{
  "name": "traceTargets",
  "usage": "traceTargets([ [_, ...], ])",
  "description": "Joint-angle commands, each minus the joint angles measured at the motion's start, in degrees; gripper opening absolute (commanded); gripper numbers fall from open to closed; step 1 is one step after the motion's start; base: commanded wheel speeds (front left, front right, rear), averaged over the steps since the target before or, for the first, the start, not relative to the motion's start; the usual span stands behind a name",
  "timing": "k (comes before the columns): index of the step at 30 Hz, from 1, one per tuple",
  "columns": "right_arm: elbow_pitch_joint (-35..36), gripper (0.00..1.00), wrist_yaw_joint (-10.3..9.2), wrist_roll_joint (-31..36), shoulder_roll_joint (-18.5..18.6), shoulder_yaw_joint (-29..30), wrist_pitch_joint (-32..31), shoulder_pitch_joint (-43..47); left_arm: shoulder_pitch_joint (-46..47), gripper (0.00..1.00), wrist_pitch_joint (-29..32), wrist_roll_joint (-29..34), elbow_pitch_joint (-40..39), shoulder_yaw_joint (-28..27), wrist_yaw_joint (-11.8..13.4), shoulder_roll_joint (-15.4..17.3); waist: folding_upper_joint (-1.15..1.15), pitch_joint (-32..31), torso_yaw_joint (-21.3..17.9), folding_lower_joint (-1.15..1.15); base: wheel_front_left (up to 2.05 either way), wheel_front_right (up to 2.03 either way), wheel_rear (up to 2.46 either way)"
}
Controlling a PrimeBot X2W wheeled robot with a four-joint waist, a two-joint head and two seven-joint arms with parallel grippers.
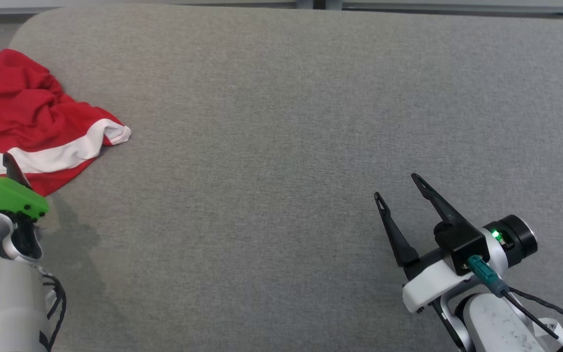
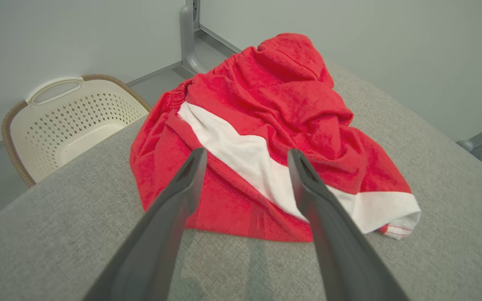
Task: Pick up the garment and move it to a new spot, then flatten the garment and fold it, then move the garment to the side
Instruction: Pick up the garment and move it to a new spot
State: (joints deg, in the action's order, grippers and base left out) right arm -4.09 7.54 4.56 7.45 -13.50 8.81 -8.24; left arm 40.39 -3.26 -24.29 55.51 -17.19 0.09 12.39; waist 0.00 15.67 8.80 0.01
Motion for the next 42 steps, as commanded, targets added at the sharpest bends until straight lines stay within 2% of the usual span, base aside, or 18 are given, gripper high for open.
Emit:
traceTargets([
  [1, 1.19, 1.00, -0.12, 0.18, 0.45, -0.23, -0.53, 0.23, 2.14, 1.00, 0.51, -0.53, -0.05, -0.36, 0.49, 0.17, 0.00, 4.92, -4.87, -0.01, 0.00, 0.00, 0.00],
  [5, 4.19, 1.00, -0.11, -0.02, 1.46, -1.28, -2.31, 0.95, 4.14, 1.00, 1.51, -0.76, 1.31, -0.55, 1.25, 2.26, 0.00, 5.92, -6.31, -0.01, 0.00, 0.00, 0.00],
  [11, 9.29, 1.00, -0.11, -0.17, 3.58, -0.26, -4.94, 2.22, 6.07, 1.00, 1.77, 0.35, 4.39, 0.25, 3.45, 3.66, 0.00, 7.17, -7.63, -0.01, 0.00, 0.00, 0.00],
  [15, 11.85, 1.00, -0.11, -0.34, 4.32, 0.81, -5.98, 3.09, 6.51, 1.00, 1.44, -0.37, 6.37, 0.24, 2.86, 3.28, 0.00, 7.43, -8.21, -0.01, 0.00, 0.00, 0.00],
  [16, 12.41, 1.00, -0.11, -0.34, 4.27, 1.06, -6.04, 3.29, 6.48, 0.91, 1.52, -0.14, 6.90, 0.56, 2.81, 3.16, 0.00, 7.46, -8.23, -0.01, 0.00, 0.00, 0.00],
  [17, 13.14, 1.00, -0.11, -0.38, 4.01, 1.24, -6.14, 3.55, 6.38, 0.44, 1.69, -0.10, 7.45, 0.85, 2.46, 2.90, 0.00, 7.46, -8.23, -0.01, 0.00, 0.00, 0.00],
  [19, 13.85, 1.00, -0.11, -0.31, 3.83, 1.38, -6.37, 4.06, 6.29, 0.00, 1.37, -0.04, 8.28, 1.33, 1.81, 2.65, 0.00, 7.43, -8.23, -0.01, 0.00, 0.00, 0.00],
  [24, 13.76, 1.00, -0.11, -0.61, 3.34, 1.20, -6.22, 4.62, 5.85, 0.00, -1.37, -0.71, 9.14, 1.70, -0.87, 2.16, 0.00, 6.50, -7.80, -0.01, 0.00, 0.00, 0.00],
  [32, 9.59, 1.00, -0.11, -2.34, 0.69, 1.60, -3.96, 4.61, 6.67, 0.00, -5.29, -0.02, 7.50, 3.21, -4.74, 5.47, 0.00, 1.06, -6.73, -0.01, 0.00, 0.00, 0.00],
  [36, 5.70, 1.00, -0.11, -3.47, -1.53, 0.68, -1.77, 4.56, 7.34, 0.00, -6.39, 0.73, 3.90, 4.42, -6.13, 8.25, 0.00, -3.58, -7.27, -0.01, 0.00, 0.00, 0.00],
  [42, 0.51, 1.00, -0.11, -5.13, -3.34, -0.33, 0.69, 5.13, 6.20, 0.00, -4.20, 0.07, -4.14, 6.70, -7.21, 9.82, 0.00, -11.31, -9.51, -0.01, 0.00, 0.00, 0.00],
])
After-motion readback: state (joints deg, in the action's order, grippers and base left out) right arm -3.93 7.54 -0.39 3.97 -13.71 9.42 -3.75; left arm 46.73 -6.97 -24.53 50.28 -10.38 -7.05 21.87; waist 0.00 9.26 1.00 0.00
